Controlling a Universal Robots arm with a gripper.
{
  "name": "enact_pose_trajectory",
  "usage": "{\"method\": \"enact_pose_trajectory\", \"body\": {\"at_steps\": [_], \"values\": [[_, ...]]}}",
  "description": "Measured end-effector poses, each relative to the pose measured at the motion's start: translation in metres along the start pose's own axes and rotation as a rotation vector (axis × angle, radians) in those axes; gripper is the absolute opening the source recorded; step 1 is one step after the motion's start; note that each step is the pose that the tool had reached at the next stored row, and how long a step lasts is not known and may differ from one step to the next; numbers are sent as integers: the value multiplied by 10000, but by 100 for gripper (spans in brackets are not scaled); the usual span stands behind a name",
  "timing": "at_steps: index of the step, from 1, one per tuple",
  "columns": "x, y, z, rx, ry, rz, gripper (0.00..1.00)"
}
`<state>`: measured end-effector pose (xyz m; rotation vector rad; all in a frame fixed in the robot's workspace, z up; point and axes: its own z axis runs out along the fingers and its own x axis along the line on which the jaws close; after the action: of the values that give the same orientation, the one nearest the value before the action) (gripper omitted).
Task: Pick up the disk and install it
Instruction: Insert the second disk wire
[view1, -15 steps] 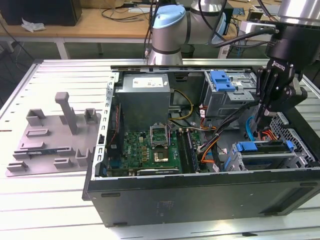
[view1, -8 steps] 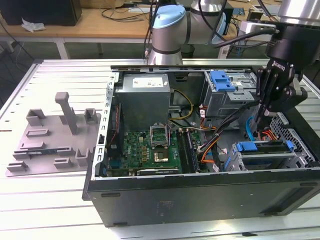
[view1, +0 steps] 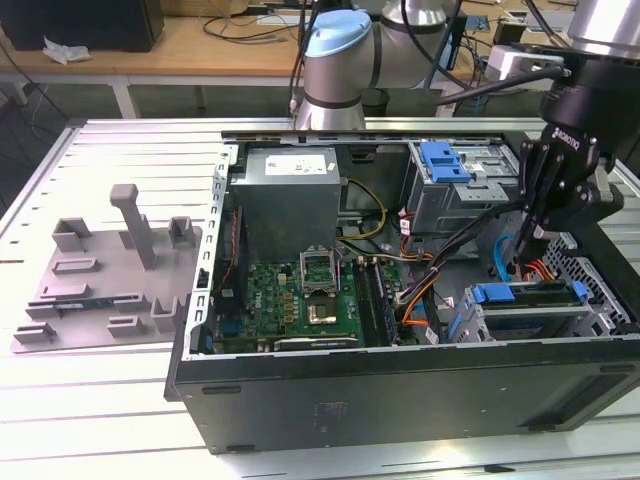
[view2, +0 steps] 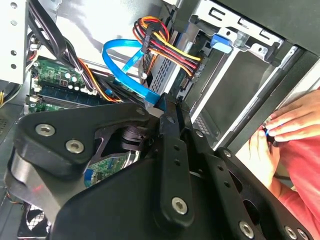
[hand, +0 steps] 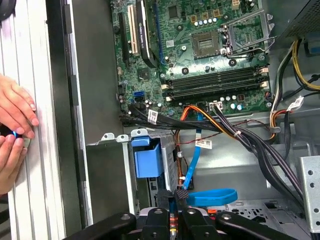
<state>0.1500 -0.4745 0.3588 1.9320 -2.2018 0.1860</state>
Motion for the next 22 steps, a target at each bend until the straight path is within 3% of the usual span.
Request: {"method": "enact_pose_trajectory", "body": {"at_steps": [4,11,13,17,19,22], "values": [[51,-23,10,-12,-146,-26,16],[162,-58,35,-14,-305,-55,16],[203,-69,45,-20,-445,-69,16],[252,-78,57,-43,-811,-97,16],[287,-85,65,-51,-949,-107,16],[334,-93,76,-59,-1066,-114,16]]}}
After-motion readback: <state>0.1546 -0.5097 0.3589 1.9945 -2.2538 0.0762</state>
